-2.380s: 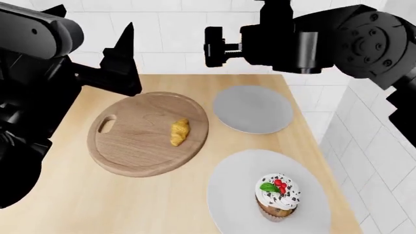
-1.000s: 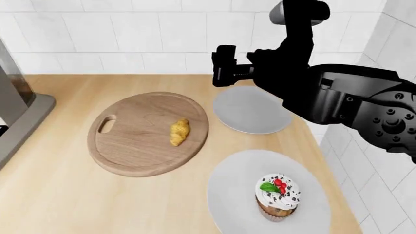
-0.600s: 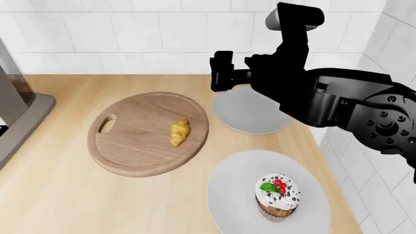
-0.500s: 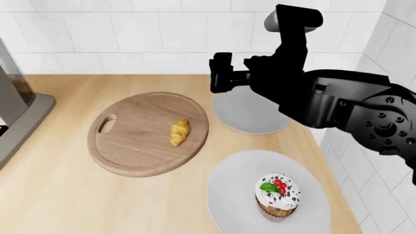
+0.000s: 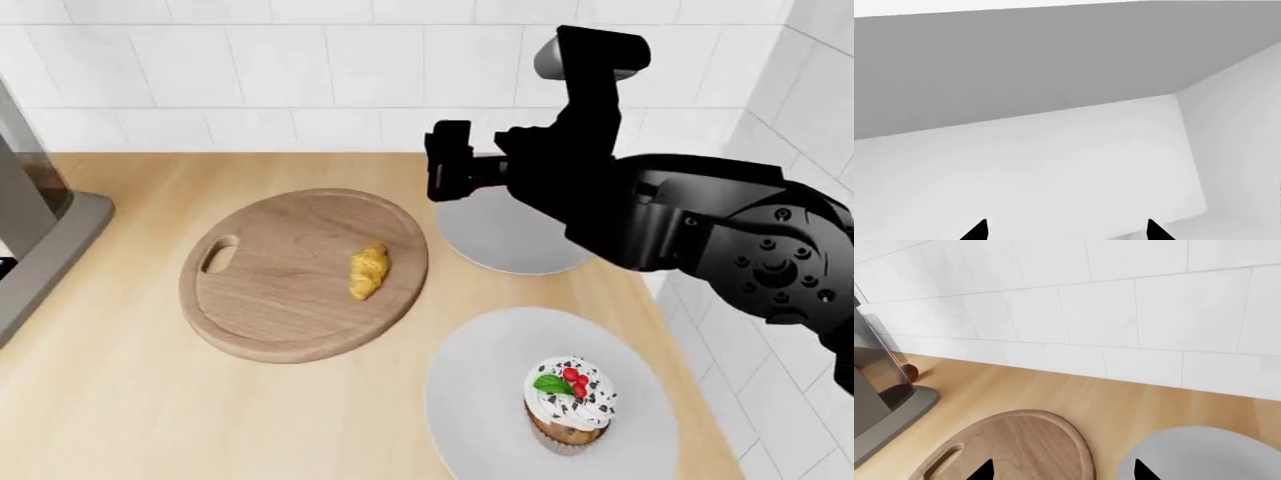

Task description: From the different types of pastries on the counter, select a croissant and place it on the cutting board. Then retrieve a jar of jam from the cabinet and place it alongside the croissant on the cutting board.

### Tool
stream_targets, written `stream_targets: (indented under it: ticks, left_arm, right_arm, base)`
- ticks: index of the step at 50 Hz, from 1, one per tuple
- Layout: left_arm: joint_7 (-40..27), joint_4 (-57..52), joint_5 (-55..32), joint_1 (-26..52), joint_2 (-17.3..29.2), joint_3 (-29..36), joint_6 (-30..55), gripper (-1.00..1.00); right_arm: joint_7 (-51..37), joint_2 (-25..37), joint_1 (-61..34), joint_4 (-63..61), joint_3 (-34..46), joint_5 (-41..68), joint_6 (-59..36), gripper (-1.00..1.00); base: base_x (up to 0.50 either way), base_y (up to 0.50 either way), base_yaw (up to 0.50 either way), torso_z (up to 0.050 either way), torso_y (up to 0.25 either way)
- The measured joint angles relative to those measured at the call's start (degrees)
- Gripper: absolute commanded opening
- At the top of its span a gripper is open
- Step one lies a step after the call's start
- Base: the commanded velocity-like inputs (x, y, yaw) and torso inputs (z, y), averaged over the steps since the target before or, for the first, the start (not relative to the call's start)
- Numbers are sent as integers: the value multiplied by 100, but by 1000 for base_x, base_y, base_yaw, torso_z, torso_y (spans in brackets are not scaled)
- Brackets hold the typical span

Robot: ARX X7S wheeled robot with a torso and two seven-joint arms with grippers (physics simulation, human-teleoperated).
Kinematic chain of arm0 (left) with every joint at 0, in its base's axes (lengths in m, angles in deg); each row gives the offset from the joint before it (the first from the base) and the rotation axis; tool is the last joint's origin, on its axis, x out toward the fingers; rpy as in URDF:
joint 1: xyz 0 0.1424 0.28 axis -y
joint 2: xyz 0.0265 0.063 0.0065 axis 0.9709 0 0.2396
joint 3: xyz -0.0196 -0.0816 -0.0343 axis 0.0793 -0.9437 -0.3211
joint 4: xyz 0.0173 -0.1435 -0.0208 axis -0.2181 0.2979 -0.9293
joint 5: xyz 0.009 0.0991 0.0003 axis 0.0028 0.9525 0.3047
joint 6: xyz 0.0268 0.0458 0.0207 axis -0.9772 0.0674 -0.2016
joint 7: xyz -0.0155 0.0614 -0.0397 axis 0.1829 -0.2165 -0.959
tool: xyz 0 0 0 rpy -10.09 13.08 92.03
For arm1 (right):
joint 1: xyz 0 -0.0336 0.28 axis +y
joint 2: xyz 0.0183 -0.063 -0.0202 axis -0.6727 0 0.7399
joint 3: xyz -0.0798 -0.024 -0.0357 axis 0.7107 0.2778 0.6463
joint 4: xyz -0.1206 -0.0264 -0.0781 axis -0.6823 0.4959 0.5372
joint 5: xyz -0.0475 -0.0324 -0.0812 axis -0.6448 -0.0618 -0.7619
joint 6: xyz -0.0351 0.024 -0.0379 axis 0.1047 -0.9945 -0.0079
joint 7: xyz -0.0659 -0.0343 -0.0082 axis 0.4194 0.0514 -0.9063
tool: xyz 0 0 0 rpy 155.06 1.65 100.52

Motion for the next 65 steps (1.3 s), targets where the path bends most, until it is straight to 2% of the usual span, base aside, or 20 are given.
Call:
stream_targets:
  ticks: [9, 24, 52, 65]
  left_arm:
    - [347, 18, 884, 115, -312, -641, 797, 100]
    - [334, -69, 1263, 177, -480, -909, 1595, 100]
    - [-230, 504, 1939, 193, -521, -1348, 1469, 100]
    - [-197, 837, 1754, 193, -522, -1130, 1448, 100]
  right_arm:
    - [21, -14, 39, 27, -7, -8, 17, 100]
    - [44, -25, 82, 56, -26, -19, 37, 100]
    - [43, -14, 132, 49, -63, -36, 53, 100]
    - [37, -1, 147, 39, -89, -38, 63, 100]
  base:
    - [0, 0, 0, 0, 0]
    - [0, 0, 0, 0, 0]
    - [0, 0, 0, 0, 0]
    - [0, 0, 0, 0, 0]
